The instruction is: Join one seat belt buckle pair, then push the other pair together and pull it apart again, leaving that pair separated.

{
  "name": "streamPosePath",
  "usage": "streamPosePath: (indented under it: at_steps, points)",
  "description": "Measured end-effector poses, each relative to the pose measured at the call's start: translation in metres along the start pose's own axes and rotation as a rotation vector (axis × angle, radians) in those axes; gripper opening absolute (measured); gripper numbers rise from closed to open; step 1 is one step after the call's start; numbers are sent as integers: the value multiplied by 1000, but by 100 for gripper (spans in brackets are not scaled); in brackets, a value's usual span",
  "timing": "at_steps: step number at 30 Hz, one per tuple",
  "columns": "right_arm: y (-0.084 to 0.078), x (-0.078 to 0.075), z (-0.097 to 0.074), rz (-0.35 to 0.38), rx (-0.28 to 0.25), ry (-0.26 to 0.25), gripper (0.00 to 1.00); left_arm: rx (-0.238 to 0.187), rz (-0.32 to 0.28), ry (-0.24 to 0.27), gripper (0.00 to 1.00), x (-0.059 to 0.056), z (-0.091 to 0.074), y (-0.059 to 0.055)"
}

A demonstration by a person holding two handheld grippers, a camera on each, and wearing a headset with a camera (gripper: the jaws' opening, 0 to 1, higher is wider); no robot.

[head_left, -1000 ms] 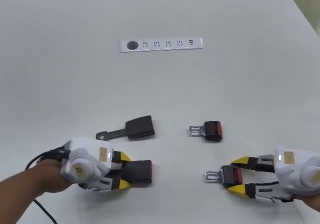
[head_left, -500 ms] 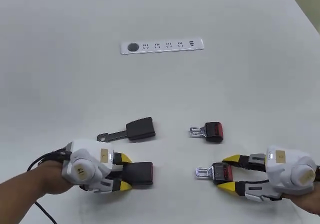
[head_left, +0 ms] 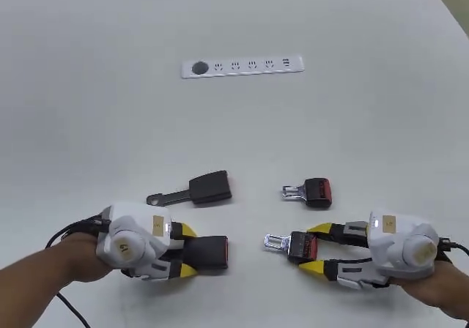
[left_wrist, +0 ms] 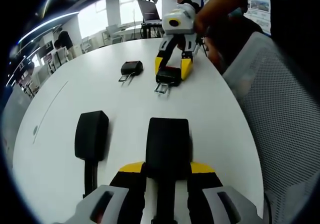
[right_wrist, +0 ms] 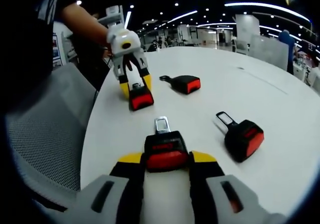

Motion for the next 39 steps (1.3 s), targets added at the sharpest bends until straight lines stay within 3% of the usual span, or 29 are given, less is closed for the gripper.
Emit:
streamPosePath:
  at_steps: [15,25,39]
  points:
    - [10,4,15,-11,-20,79,36,1,-8,6,33,-1,0,0]
    - [20,12,35,-40,-36,126,36,9,-3,2,33,-1,0,1]
    - [26,13,47,-60,-39,160,36,15,4,-5,33,0,0,1]
Point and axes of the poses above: the centre of the closed fingertips' face, and the gripper's own axes: z roughly forward along the fingers, x roughly to its left, y roughly out of its top, the point moved 10 cm from there along -z, roughly backward along the fingers
